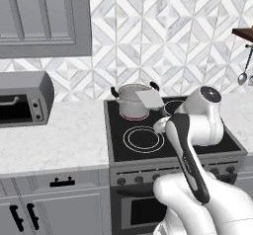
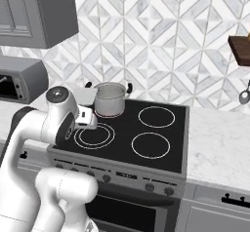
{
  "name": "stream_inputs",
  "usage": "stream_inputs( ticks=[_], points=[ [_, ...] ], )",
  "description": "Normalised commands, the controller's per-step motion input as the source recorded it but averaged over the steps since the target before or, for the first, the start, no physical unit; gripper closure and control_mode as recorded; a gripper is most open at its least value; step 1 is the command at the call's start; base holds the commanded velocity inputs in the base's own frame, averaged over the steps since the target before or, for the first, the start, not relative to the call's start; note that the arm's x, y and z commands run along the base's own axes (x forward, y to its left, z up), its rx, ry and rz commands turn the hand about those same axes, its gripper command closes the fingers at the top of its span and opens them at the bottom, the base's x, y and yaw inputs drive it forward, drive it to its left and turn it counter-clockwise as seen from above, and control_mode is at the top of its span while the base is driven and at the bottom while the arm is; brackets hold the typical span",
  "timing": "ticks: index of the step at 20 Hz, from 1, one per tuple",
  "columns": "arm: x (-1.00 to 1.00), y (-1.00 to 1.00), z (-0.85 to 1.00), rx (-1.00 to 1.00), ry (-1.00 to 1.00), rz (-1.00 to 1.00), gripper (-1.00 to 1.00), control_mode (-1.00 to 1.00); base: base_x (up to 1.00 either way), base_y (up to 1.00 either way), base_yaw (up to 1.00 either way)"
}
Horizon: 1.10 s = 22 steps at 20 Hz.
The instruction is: Put the tomato and avocado in the pot. Retrieve the spatula and lightly stir the vegetables in the pot.
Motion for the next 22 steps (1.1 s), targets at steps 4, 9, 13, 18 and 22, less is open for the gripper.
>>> stream_inputs(
  ticks=[4, 9, 13, 18, 22],
  points=[
    [0.0, 0.0, 0.0, 0.0, 0.0, 0.0, 1.0, 1.0, 0.56, 0.38, -0.04],
    [0.0, 0.0, 0.0, 0.0, 0.0, 0.0, 1.0, 1.0, 0.29, 0.3, 0.0],
    [0.0, 0.0, 0.0, 0.0, 0.0, 0.0, 1.0, 1.0, 0.62, 0.0, -0.01],
    [0.0, 0.0, 0.0, 0.0, 0.0, 0.0, 1.0, 1.0, 0.71, 0.0, 0.0],
    [0.0, 0.0, 0.0, 0.0, 0.0, 0.0, 1.0, 1.0, 0.75, 0.01, 0.0]
  ],
)
